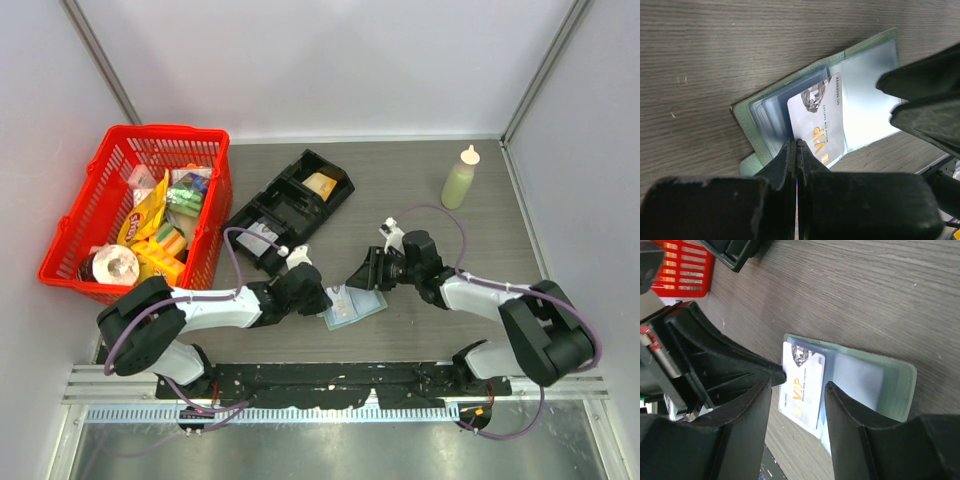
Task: Take the credit cards out of the card holder
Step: Place the credit card in the storage box.
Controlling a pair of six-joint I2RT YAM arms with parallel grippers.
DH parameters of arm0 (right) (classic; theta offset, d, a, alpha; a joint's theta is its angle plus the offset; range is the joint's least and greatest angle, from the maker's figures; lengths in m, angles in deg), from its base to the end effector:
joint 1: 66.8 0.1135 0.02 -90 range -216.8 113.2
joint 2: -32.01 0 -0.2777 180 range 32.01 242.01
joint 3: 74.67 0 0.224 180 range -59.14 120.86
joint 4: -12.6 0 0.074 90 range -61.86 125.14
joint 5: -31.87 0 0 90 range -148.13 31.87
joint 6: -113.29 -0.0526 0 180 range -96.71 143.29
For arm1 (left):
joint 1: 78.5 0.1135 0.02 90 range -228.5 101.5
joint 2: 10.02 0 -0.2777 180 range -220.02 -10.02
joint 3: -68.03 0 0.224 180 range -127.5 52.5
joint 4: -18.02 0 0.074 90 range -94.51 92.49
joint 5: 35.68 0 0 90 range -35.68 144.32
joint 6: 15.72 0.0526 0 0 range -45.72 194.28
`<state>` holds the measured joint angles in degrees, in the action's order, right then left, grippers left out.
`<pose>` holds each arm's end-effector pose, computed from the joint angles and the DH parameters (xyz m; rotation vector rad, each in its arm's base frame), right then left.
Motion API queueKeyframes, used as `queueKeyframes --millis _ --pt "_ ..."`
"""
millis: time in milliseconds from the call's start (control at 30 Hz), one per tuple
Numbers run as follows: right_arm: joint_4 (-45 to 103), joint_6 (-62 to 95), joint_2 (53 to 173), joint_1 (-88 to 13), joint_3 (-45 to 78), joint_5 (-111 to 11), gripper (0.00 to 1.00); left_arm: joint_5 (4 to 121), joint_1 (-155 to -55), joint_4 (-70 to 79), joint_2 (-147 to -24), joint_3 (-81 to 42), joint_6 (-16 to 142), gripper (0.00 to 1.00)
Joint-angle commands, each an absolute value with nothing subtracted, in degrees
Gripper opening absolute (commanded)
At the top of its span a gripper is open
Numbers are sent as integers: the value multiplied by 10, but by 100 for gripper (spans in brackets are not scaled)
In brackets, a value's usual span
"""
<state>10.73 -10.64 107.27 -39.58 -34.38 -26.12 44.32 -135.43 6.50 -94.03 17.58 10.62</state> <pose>0.1938 0.1310 0.1889 -0.2200 2.2933 1.1896 0.1531 -0.2184 0.1768 -0.2366 2.4860 -0.7879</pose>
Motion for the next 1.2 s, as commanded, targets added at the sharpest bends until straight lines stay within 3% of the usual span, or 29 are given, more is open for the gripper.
queueKeyframes --millis 0,567,800,967,1100,1167 --pt "69 -82 1129 -392 -294 -230 52 430 -1356 95 -937 173 143 0" --pt "-7 -64 1223 -390 -293 -191 48 422 -1366 101 -924 171 166 0" --pt "-24 -64 1221 -390 -302 -190 28 421 -1366 99 -925 166 171 0" --pt "-19 -59 1200 -390 -309 -195 3 421 -1366 94 -917 164 175 0" --pt "-11 -54 1181 -389 -314 -194 1 406 -1367 78 -904 155 181 0" --pt "-10 -56 1169 -390 -316 -196 1 394 -1366 67 -897 151 184 5"
